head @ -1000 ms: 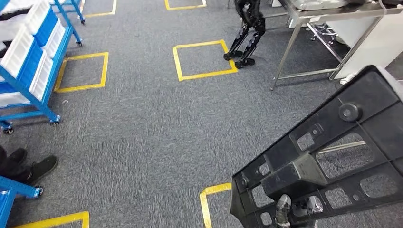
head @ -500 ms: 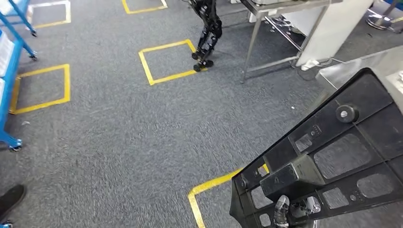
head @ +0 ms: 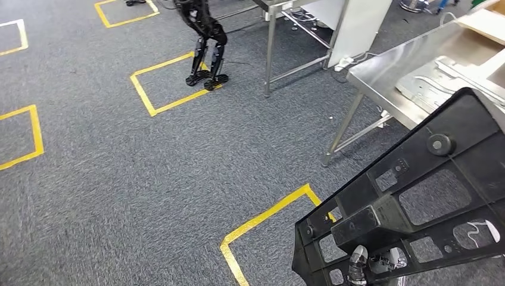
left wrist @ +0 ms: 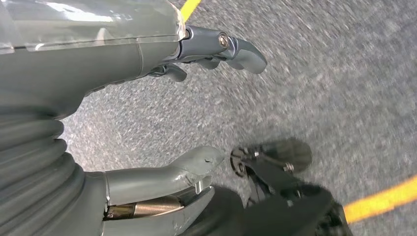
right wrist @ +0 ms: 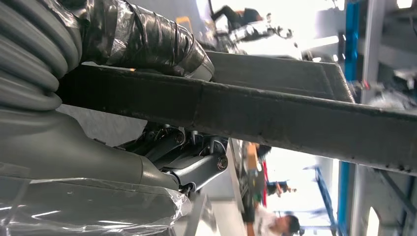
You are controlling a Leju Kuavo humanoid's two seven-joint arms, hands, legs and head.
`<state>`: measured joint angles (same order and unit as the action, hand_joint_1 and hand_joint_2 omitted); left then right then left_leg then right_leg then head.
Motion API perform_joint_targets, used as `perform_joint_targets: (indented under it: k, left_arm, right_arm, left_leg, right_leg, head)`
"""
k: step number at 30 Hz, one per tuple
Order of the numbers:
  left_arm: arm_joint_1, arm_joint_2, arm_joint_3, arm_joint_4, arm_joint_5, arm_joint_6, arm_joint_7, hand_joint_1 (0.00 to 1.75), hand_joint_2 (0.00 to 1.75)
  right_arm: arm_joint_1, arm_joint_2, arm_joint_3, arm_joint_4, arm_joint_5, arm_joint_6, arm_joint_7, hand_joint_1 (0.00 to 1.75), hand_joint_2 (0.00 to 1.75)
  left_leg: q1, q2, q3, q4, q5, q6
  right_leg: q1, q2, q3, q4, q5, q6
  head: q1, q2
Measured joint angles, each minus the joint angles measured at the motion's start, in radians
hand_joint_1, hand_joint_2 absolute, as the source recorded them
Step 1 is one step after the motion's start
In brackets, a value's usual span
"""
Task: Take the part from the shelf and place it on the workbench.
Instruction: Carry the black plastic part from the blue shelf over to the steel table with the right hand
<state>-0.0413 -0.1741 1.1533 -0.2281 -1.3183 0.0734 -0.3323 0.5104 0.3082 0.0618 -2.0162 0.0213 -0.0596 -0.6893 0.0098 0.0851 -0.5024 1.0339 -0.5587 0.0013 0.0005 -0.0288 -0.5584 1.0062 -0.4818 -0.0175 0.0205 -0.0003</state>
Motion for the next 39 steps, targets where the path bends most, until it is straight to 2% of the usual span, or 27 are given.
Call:
perform_joint_targets:
  k: [2, 4, 5, 6, 7, 9, 11, 13, 14, 16, 17, 18, 19, 20, 21, 22, 24, 26, 27, 29, 31, 33, 34, 35, 36, 37, 39]
  left_arm:
    - [0.001, 0.0, 0.0, 0.0, 0.0, -0.001, 0.0, 0.0, 1.75]
    - [0.003, 0.0, 0.0, 0.0, 0.001, -0.003, 0.001, 0.0, 1.75]
    - [0.004, 0.0, 0.0, 0.0, 0.001, -0.003, 0.001, 0.0, 1.75]
    - [0.005, 0.001, 0.0, 0.0, 0.002, -0.004, 0.002, 0.0, 1.75]
    - [0.006, 0.001, 0.0, 0.0, 0.002, -0.004, 0.002, 0.0, 1.75]
    - [0.007, 0.002, 0.001, 0.0, 0.002, -0.004, 0.001, 0.0, 1.75]
    - [0.006, 0.002, 0.001, 0.0, 0.002, -0.005, 0.001, 0.0, 1.75]
    - [0.002, 0.002, 0.001, 0.0, 0.002, -0.007, 0.001, 0.0, 1.75]
    - [0.001, 0.002, 0.001, 0.0, 0.002, -0.007, 0.001, 0.0, 1.75]
    - [0.002, 0.002, 0.001, 0.0, 0.0, -0.008, 0.0, 0.0, 1.75]
    - [0.004, 0.002, 0.001, 0.0, 0.0, -0.009, 0.0, 0.0, 1.75]
    - [0.005, 0.002, 0.001, 0.0, -0.001, -0.009, 0.0, 0.0, 1.75]
    - [0.007, 0.002, 0.001, 0.0, -0.001, -0.01, 0.001, 0.0, 1.75]
    - [0.008, 0.002, 0.001, 0.0, -0.002, -0.01, 0.001, 0.0, 1.75]
    - [0.008, 0.002, 0.002, 0.0, -0.003, -0.01, 0.002, 0.0, 1.75]
    - [0.007, 0.002, 0.002, 0.0, -0.003, -0.011, 0.002, 0.0, 1.75]
    - [0.006, 0.002, 0.002, 0.0, -0.005, -0.012, 0.002, 0.0, 1.75]
    - [0.005, 0.002, 0.001, 0.0, -0.007, -0.013, 0.002, 0.0, 1.75]
    - [0.004, 0.002, 0.002, 0.0, -0.009, -0.014, 0.002, 0.0, 1.75]
    - [0.0, 0.002, 0.002, 0.0, -0.011, -0.015, 0.001, 0.0, 1.75]
    - [-0.001, 0.003, 0.002, 0.0, -0.012, -0.016, 0.001, 0.0, 1.75]
    - [0.001, 0.003, 0.002, 0.0, -0.012, -0.017, 0.001, 0.0, 1.75]
    - [0.002, 0.004, 0.003, 0.0, -0.012, -0.017, 0.002, 0.0, 1.75]
    - [0.004, 0.004, 0.003, 0.0, -0.012, -0.018, 0.002, 0.0, 1.75]
    - [0.004, 0.004, 0.004, 0.0, -0.012, -0.018, 0.002, 0.0, 1.75]
    - [0.005, 0.005, 0.004, 0.0, -0.013, -0.018, 0.002, 0.0, 1.75]
    - [0.005, 0.007, 0.004, 0.0, -0.013, -0.018, 0.002, 0.0, 1.75]
  right_arm:
    - [-0.003, 0.002, -0.001, 0.001, 0.001, -0.001, 0.0, 1.75, 1.75]
    - [-0.005, 0.004, -0.001, 0.003, 0.003, -0.001, 0.0, 1.75, 1.75]
    - [-0.005, 0.004, -0.001, 0.005, 0.004, -0.001, 0.0, 1.75, 1.75]
    - [-0.005, 0.004, -0.001, 0.006, 0.005, -0.001, 0.0, 1.75, 1.75]
    - [-0.005, 0.004, -0.002, 0.007, 0.005, -0.001, 0.0, 1.75, 1.75]
    - [-0.006, 0.004, -0.002, 0.008, 0.006, -0.001, 0.0, 1.75, 1.75]
    - [-0.006, 0.005, -0.002, 0.008, 0.008, -0.001, 0.0, 1.75, 1.75]
    - [-0.006, 0.005, -0.002, 0.008, 0.01, -0.002, 0.001, 1.75, 1.75]
    - [-0.005, 0.005, -0.003, 0.008, 0.011, -0.002, 0.001, 1.75, 1.75]
    - [-0.006, 0.005, -0.003, 0.008, 0.013, -0.004, 0.001, 1.75, 1.75]
    - [-0.008, 0.005, -0.003, 0.008, 0.015, -0.007, 0.002, 1.75, 1.75]
    - [-0.009, 0.005, -0.003, 0.008, 0.017, -0.01, 0.002, 1.75, 1.75]
    - [-0.01, 0.005, -0.003, 0.009, 0.018, -0.014, 0.003, 1.75, 1.75]
    - [-0.01, 0.005, -0.003, 0.01, 0.02, -0.017, 0.003, 1.75, 1.75]
    - [-0.01, 0.005, -0.003, 0.01, 0.022, -0.018, 0.004, 1.75, 1.75]
    - [-0.01, 0.005, -0.003, 0.011, 0.024, -0.019, 0.005, 1.75, 1.75]
    - [-0.011, 0.005, -0.003, 0.011, 0.027, -0.021, 0.006, 1.75, 1.75]
    - [-0.013, 0.005, -0.003, 0.01, 0.029, -0.024, 0.007, 1.75, 1.75]
    - [-0.013, 0.005, -0.003, 0.01, 0.029, -0.027, 0.008, 1.75, 1.75]
    - [-0.012, 0.005, -0.003, 0.009, 0.029, -0.033, 0.009, 1.75, 1.75]
    - [-0.013, 0.005, -0.002, 0.008, 0.03, -0.035, 0.009, 1.75, 1.75]
    - [-0.016, 0.005, -0.002, 0.008, 0.031, -0.035, 0.011, 1.75, 1.75]
    - [-0.016, 0.005, -0.002, 0.008, 0.031, -0.035, 0.012, 1.75, 1.75]
    - [-0.016, 0.005, -0.002, 0.009, 0.031, -0.036, 0.013, 1.75, 1.75]
    - [-0.016, 0.005, -0.002, 0.01, 0.031, -0.036, 0.013, 1.75, 1.75]
    - [-0.016, 0.005, -0.002, 0.01, 0.031, -0.037, 0.015, 1.75, 1.75]
    - [-0.017, 0.005, -0.001, 0.011, 0.032, -0.038, 0.018, 1.75, 1.75]
  left_leg:
    - [0.002, -0.054, -0.047, 0.102, -0.056, -0.006]
    - [0.003, -0.074, -0.112, 0.225, -0.098, -0.01]
    - [0.003, -0.076, -0.129, 0.248, -0.093, -0.012]
    - [0.004, -0.078, -0.128, 0.232, -0.067, -0.013]
    - [0.006, -0.084, -0.11, 0.181, -0.026, -0.013]
    - [0.01, -0.126, -0.063, 0.058, 0.034, -0.01]
    - [0.011, -0.157, -0.043, 0.005, 0.043, -0.003]
    - [0.008, -0.144, -0.041, 0.001, 0.045, 0.009]
    - [0.008, -0.133, -0.039, -0.003, 0.048, 0.016]
    - [0.011, -0.109, -0.037, -0.013, 0.054, 0.03]
    - [0.009, -0.096, -0.037, -0.014, 0.054, 0.033]
    - [0.008, -0.082, -0.038, -0.014, 0.054, 0.036]
    - [0.007, -0.068, -0.038, -0.014, 0.053, 0.036]
    - [0.006, -0.054, -0.037, -0.014, 0.051, 0.037]
    - [0.005, -0.04, -0.036, -0.014, 0.049, 0.036]
    - [0.005, -0.028, -0.032, -0.014, 0.047, 0.035]
    - [0.002, -0.008, -0.023, -0.014, 0.041, 0.031]
    - [0.0, 0.011, -0.016, -0.014, 0.035, 0.023]
    - [-0.001, 0.021, -0.013, -0.016, 0.034, 0.018]
    - [-0.001, 0.029, -0.005, -0.018, 0.029, 0.007]
    - [0.001, -0.014, -0.017, 0.023, -0.003, -0.002]
    - [0.004, -0.065, -0.071, 0.14, -0.066, -0.006]
    - [0.004, -0.074, -0.103, 0.203, -0.091, -0.008]
    - [0.005, -0.076, -0.125, 0.243, -0.098, -0.01]
    - [0.005, -0.077, -0.131, 0.247, -0.084, -0.011]
    - [0.006, -0.081, -0.118, 0.21, -0.05, -0.011]
    - [0.008, -0.114, -0.066, 0.082, 0.017, -0.008]
  right_leg:
    - [-0.004, 0.02, 0.005, -0.008, 0.005, -0.007]
    - [-0.004, 0.047, 0.004, -0.006, 0.005, -0.01]
    - [-0.004, 0.061, 0.004, -0.005, 0.004, -0.009]
    - [-0.005, 0.076, 0.005, -0.002, 0.002, -0.008]
    - [-0.006, 0.091, 0.006, 0.002, 0.0, -0.005]
    - [-0.007, 0.117, 0.002, 0.018, -0.009, 0.005]
    - [-0.008, 0.136, -0.008, 0.029, -0.013, 0.017]
    - [-0.011, 0.153, -0.015, 0.029, -0.01, 0.029]
    - [-0.011, 0.144, -0.019, 0.034, -0.013, 0.034]
    - [-0.01, 0.094, -0.044, 0.087, -0.047, 0.044]
    - [-0.011, 0.063, -0.07, 0.141, -0.077, 0.048]
    - [-0.012, 0.046, -0.102, 0.205, -0.107, 0.053]
    - [-0.013, 0.039, -0.131, 0.262, -0.127, 0.056]
    - [-0.014, 0.035, -0.147, 0.291, -0.13, 0.057]
    - [-0.014, 0.032, -0.143, 0.284, -0.114, 0.057]
    - [-0.013, 0.026, -0.119, 0.238, -0.083, 0.054]
    - [-0.004, -0.019, -0.047, 0.102, -0.023, 0.04]
    - [0.009, -0.055, -0.01, 0.028, -0.007, 0.024]
    - [0.013, -0.054, -0.01, 0.023, -0.01, 0.018]
    - [0.01, -0.028, -0.009, 0.013, -0.003, 0.008]
    - [0.001, -0.003, -0.002, -0.001, 0.006, -0.002]
    - [-0.003, 0.021, -0.001, -0.004, 0.009, -0.01]
    - [-0.003, 0.034, -0.002, -0.002, 0.009, -0.012]
    - [-0.003, 0.048, -0.003, 0.0, 0.008, -0.012]
    - [-0.003, 0.064, -0.003, 0.003, 0.007, -0.011]
    - [-0.004, 0.079, -0.002, 0.008, 0.005, -0.009]
    - [-0.005, 0.107, -0.005, 0.022, -0.003, -0.001]
  head:
    - [-0.001, 0.0]
    - [-0.002, 0.0]
    - [-0.002, 0.0]
    - [-0.002, 0.0]
    - [-0.002, 0.0]
    - [-0.002, 0.0]
    - [-0.002, 0.0]
    - [-0.002, 0.0]
    - [-0.001, 0.0]
    - [0.0, 0.0]
    - [0.0, 0.0]
    - [0.0, 0.0]
    - [0.0, 0.0]
    - [0.0, 0.0]
    - [0.0, 0.0]
    - [0.0, 0.0]
    - [0.0, 0.0]
    - [0.0, 0.0]
    - [0.0, 0.0]
    - [0.0, 0.0]
    - [0.0, 0.0]
    - [0.0, 0.0]
    - [0.0, 0.0]
    - [0.0, 0.0]
    - [0.0, 0.0]
    - [-0.001, 0.0]
    - [0.0, 0.0]
